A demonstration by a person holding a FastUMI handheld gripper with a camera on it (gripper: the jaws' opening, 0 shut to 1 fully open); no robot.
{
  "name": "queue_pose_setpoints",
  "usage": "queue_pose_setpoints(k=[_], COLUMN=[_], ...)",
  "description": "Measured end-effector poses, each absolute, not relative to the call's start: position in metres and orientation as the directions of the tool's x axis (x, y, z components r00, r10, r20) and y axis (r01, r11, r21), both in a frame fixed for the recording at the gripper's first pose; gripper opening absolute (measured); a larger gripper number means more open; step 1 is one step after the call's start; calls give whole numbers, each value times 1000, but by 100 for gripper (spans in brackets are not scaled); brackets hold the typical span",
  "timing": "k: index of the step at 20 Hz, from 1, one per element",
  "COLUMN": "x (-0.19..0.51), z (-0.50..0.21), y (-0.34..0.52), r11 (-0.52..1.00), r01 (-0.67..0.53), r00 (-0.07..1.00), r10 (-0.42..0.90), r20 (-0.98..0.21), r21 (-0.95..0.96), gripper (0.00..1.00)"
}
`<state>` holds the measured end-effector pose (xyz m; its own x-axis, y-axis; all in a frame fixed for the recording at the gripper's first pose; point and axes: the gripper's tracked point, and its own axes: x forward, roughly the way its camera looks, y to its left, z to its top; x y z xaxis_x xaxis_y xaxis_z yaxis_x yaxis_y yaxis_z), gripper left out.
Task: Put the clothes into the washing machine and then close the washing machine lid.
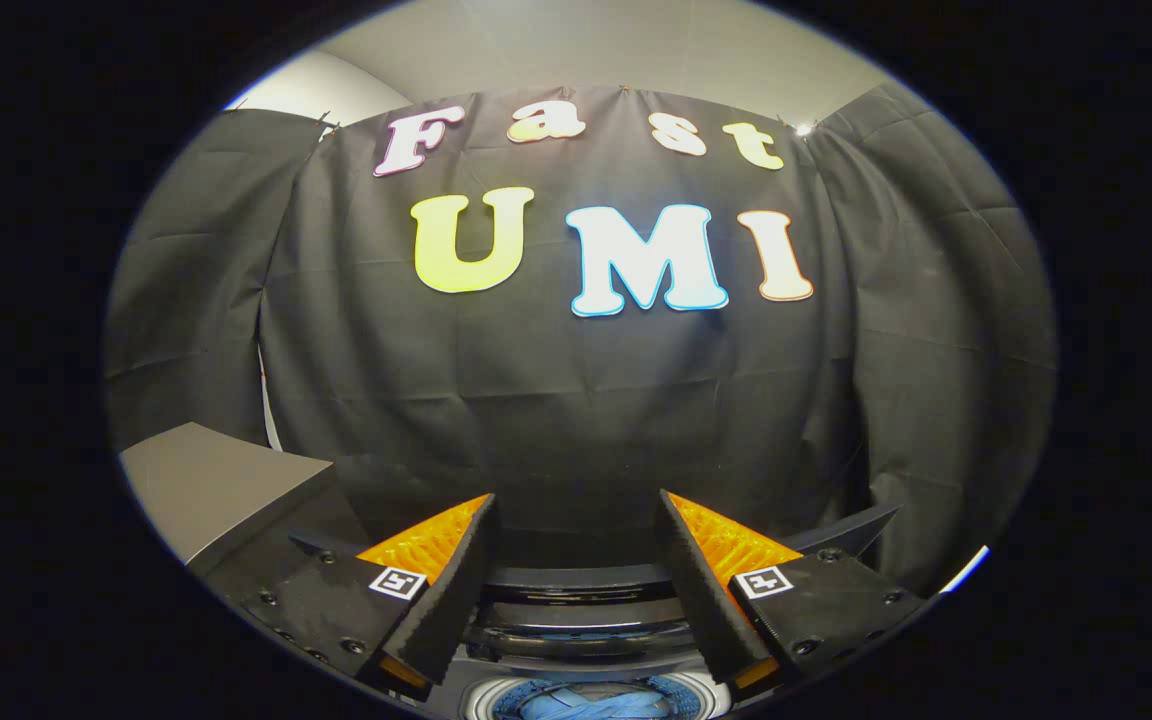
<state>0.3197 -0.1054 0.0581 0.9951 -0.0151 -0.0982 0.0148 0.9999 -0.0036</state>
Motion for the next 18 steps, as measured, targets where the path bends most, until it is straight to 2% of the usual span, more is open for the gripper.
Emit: queue_pose_setpoints(k=[18], x=[264], z=[43], y=[-103], r11=[1000], r01=[24], r00=[995], r10=[-25], r20=[-93], r21=[-12], gripper=[96])
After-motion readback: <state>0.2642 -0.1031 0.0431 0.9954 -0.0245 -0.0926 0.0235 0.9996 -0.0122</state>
